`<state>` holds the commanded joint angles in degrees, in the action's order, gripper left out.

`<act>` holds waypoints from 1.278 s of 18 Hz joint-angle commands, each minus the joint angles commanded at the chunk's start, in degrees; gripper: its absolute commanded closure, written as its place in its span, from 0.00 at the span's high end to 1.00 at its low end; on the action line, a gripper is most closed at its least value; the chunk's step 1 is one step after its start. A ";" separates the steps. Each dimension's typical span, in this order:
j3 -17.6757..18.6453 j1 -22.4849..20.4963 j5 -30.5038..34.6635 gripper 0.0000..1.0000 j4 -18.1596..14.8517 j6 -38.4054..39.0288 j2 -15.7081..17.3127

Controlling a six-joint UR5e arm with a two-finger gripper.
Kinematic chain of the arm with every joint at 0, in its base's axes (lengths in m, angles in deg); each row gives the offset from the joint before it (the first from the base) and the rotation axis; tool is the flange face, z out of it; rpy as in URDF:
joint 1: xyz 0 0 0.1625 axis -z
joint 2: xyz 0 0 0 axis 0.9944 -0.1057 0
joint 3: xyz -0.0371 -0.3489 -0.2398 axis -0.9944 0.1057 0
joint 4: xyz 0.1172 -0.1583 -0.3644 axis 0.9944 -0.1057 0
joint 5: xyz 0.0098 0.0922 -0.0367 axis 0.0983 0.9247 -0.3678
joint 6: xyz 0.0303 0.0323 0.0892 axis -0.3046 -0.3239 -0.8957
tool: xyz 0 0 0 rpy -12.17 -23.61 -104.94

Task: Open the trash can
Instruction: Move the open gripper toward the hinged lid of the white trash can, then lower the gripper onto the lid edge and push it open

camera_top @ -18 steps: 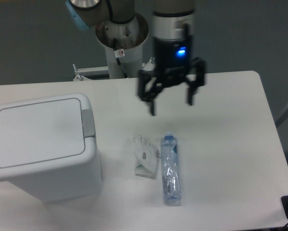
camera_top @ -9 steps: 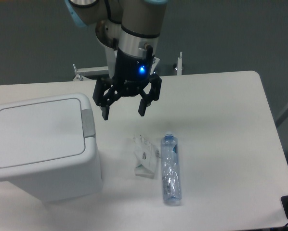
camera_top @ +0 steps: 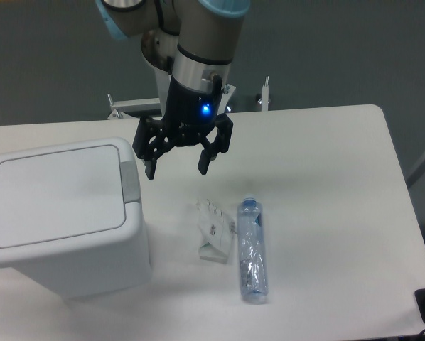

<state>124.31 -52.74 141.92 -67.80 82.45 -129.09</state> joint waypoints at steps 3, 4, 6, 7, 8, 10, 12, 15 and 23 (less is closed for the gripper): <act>0.70 0.70 0.00 1.00 0.17 -0.09 0.09; 0.70 0.79 0.00 1.00 0.18 -0.09 -0.09; 0.70 0.88 0.00 1.00 0.18 0.00 -0.44; 0.70 1.14 0.00 1.00 0.18 0.00 -0.44; 0.70 1.49 0.00 1.00 0.18 0.00 -0.53; 0.79 1.50 0.00 1.00 0.18 0.00 -0.53; 0.70 1.50 0.00 1.00 0.18 -0.09 -0.79; 0.70 2.28 0.00 1.00 0.97 0.00 -0.88; 0.70 2.38 0.09 1.00 0.97 -0.26 -0.97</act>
<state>125.01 -50.37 142.01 -66.83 82.18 -130.06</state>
